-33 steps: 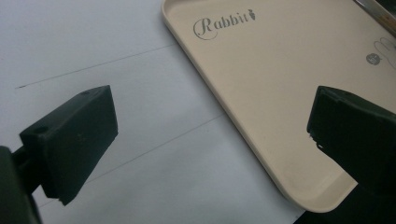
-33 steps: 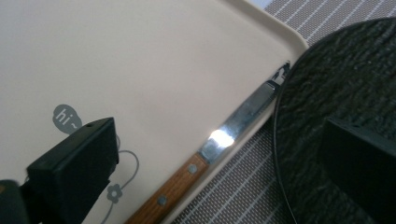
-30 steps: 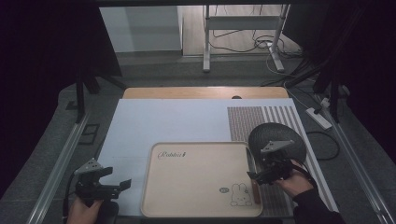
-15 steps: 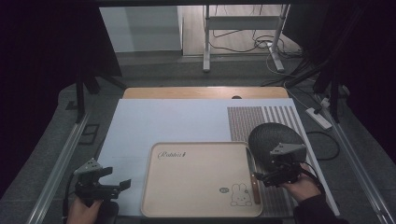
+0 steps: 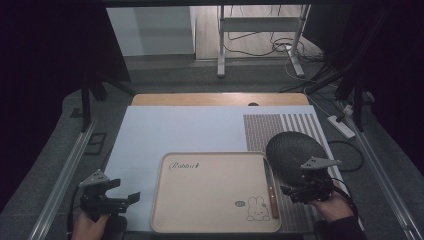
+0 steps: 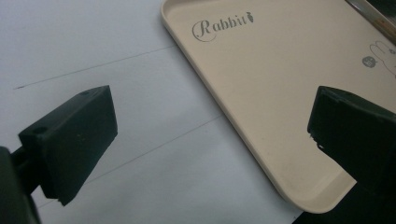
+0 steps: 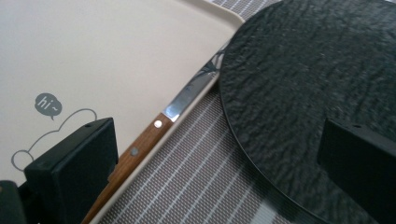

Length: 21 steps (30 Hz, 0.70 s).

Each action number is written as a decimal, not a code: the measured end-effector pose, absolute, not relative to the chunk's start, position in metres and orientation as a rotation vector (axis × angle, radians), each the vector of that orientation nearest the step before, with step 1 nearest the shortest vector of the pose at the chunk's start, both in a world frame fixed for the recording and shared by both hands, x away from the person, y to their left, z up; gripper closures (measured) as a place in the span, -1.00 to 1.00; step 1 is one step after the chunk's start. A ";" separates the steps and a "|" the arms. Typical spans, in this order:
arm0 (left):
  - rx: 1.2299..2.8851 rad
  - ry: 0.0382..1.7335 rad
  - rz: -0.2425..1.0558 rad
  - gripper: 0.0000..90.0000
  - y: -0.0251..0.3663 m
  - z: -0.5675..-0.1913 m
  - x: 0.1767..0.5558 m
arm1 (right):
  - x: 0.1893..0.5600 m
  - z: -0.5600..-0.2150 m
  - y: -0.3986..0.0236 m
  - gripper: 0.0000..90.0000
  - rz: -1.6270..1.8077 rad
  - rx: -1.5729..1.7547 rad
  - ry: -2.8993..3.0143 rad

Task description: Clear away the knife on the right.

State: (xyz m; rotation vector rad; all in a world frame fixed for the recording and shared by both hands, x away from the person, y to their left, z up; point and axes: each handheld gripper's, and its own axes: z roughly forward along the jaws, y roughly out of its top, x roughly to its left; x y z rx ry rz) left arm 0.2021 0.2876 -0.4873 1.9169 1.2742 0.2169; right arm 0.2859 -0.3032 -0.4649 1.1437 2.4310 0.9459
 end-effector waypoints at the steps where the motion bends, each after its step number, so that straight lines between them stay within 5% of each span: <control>1: 1.916 1.274 0.217 -0.96 0.288 -0.487 0.202 | 0.285 -0.465 -0.305 -1.00 0.944 1.148 2.428; 21: 1.909 1.273 0.220 -0.97 0.288 -0.487 0.202 | 0.270 -0.465 -0.330 -1.00 0.962 1.256 2.347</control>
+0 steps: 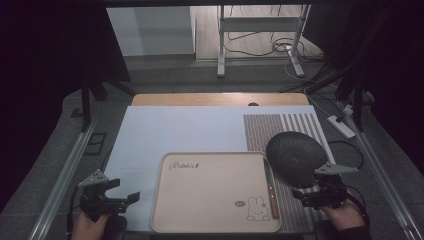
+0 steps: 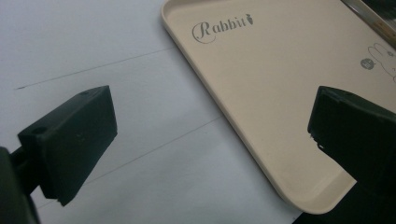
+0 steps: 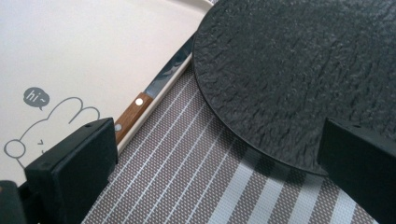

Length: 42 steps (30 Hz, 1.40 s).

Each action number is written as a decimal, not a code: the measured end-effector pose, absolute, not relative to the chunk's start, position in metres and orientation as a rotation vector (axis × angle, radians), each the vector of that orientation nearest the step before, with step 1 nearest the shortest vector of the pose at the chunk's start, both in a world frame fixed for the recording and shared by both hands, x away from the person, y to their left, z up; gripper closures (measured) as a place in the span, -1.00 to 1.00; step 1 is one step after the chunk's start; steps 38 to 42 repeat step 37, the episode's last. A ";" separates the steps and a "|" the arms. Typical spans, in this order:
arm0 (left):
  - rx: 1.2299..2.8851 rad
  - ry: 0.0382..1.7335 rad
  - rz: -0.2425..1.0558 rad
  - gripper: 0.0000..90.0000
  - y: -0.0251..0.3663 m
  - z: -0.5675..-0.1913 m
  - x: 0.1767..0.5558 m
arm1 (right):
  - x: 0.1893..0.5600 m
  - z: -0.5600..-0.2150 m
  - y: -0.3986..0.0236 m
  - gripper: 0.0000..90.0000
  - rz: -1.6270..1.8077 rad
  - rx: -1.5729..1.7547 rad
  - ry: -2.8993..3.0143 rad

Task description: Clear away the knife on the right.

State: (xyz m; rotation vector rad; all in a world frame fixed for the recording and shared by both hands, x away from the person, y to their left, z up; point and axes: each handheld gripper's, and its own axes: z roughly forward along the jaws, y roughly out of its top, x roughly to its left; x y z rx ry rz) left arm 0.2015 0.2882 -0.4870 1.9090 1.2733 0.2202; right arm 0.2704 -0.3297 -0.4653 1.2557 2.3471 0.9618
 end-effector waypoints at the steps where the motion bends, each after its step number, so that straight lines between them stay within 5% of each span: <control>1: 1.911 1.273 0.222 -0.97 0.288 -0.487 0.201 | 0.270 -0.465 -0.330 -1.00 0.962 1.256 2.347; 42: 1.892 1.288 0.274 -1.00 0.295 -0.487 0.200 | 0.254 -0.462 -0.353 -1.00 0.940 1.320 2.274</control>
